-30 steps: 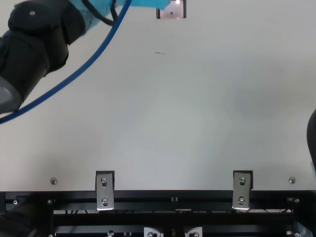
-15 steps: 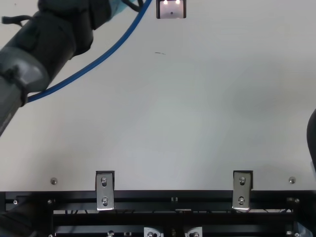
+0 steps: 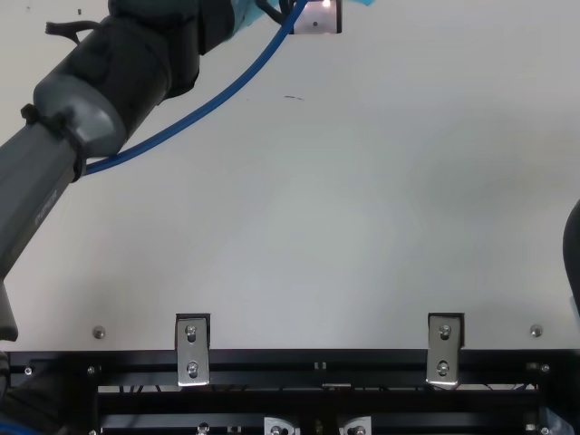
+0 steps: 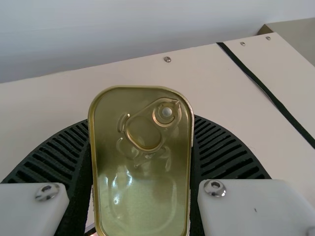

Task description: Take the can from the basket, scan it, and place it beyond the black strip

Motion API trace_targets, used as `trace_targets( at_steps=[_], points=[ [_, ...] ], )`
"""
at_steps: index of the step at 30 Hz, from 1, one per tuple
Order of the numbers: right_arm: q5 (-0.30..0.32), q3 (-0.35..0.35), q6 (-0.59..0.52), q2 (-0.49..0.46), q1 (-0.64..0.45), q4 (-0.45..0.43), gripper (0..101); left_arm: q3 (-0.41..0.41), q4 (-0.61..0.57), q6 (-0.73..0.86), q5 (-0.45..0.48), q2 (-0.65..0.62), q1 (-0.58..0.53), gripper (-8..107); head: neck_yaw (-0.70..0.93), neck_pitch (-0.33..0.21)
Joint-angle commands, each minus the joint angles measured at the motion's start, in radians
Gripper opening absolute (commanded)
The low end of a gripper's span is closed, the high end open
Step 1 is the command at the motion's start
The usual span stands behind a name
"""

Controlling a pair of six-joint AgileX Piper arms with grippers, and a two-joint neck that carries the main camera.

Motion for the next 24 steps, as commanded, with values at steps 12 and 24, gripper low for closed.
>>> trace_targets(
  at_steps=[12, 24],
  points=[
    [0.000, 0.000, 0.000, 0.000, 0.000, 0.000, 101, -0.007, 0.001, 0.020, -0.010, 0.013, 0.016, 10, 0.000, -0.010],
    [0.000, 0.000, 0.000, 0.000, 0.000, 0.000, 101, 0.041, 0.001, -0.035, 0.043, -0.014, 0.050, 10, 0.000, -0.010]
  ],
)
